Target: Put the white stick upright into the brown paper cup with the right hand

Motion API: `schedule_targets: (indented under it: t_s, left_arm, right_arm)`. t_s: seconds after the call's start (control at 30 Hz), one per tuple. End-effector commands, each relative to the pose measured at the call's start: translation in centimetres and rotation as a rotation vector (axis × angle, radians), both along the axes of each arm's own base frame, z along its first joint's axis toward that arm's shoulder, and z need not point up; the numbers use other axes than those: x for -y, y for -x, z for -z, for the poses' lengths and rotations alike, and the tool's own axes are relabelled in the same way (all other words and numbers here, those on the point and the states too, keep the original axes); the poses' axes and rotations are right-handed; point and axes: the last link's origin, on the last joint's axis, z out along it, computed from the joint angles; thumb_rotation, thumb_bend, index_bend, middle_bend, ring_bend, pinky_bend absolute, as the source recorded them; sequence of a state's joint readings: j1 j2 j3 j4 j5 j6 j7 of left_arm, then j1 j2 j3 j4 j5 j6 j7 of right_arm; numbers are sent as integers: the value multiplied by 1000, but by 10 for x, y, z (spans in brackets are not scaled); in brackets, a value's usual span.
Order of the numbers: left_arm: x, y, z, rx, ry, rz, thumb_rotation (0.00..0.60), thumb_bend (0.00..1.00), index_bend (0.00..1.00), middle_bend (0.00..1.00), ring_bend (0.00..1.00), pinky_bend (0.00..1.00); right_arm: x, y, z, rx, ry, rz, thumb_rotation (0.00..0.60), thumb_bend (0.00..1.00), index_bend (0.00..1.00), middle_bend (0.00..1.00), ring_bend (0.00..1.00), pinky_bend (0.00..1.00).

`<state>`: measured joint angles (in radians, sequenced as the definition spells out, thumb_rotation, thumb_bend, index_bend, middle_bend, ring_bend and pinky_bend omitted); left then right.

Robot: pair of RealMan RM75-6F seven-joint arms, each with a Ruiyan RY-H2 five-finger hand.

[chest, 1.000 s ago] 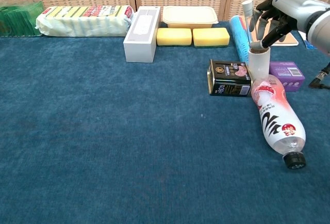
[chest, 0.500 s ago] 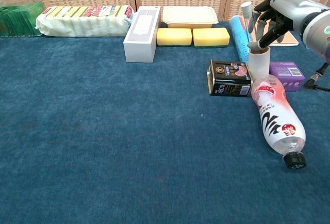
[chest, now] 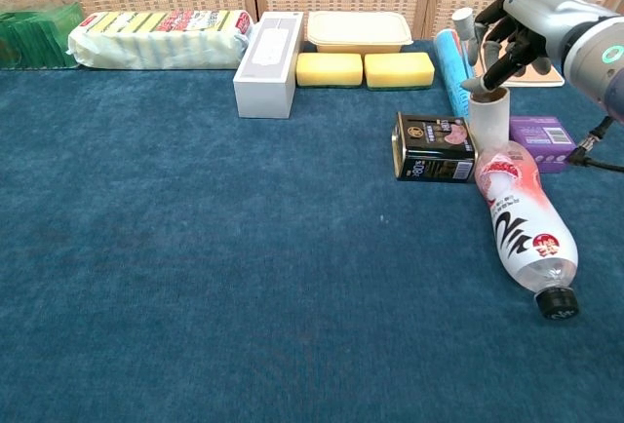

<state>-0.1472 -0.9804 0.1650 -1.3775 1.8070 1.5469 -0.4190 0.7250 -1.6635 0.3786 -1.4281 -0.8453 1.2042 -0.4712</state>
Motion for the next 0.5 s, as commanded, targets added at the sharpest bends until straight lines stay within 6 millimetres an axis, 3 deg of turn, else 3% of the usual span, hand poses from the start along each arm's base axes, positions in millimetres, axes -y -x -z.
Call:
schedule_targets:
  t_s: [0.03, 0.5]
  left_arm:
    - [0, 0, 0, 0, 0, 0, 556, 83, 38, 40, 0, 0]
    - [0, 0, 0, 1, 2, 2, 552, 84, 37, 40, 0, 0]
  right_arm:
    - [0, -1, 0, 0, 5, -3, 600, 329, 588, 695, 780, 843]
    - [-1, -16, -12, 47, 31, -26, 600, 332, 609, 717, 834, 885]
